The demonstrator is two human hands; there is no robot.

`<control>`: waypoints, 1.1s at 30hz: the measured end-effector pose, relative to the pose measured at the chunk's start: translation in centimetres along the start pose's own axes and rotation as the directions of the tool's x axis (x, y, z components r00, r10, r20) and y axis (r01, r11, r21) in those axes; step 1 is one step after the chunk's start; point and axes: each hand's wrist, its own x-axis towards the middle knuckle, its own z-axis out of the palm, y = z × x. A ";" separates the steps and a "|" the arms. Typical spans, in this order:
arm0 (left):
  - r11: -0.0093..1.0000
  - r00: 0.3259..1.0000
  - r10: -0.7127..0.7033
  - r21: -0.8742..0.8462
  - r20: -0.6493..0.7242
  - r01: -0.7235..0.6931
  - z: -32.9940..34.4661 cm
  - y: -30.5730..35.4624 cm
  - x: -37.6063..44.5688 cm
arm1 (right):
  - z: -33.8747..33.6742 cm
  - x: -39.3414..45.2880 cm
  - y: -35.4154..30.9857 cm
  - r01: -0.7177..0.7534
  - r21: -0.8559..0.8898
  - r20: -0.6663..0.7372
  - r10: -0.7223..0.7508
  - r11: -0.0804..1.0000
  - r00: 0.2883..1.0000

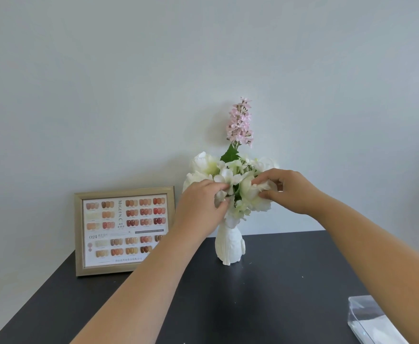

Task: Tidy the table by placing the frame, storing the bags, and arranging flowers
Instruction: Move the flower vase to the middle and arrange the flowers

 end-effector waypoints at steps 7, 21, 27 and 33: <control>0.973 0.998 -0.011 0.230 0.067 -0.005 0.1 0.3 -0.4 | -0.2 0.0 0.6 0.004 0.039 -0.008 -0.004 0.999 1.000; 0.890 0.960 -0.279 -0.369 0.028 0.269 -0.9 -4.1 -0.1 | 3.3 -0.6 1.0 0.051 0.092 -0.329 -0.018 0.994 0.944; 0.938 0.981 -0.188 -0.287 0.055 0.196 -0.9 -3.5 1.8 | 3.2 -0.8 0.9 0.051 0.143 -0.316 -0.003 0.988 0.949; 0.968 0.990 -0.097 -0.220 0.099 0.117 -0.7 -3.6 1.9 | 2.5 -0.9 1.1 0.048 0.157 -0.269 -0.004 0.986 0.963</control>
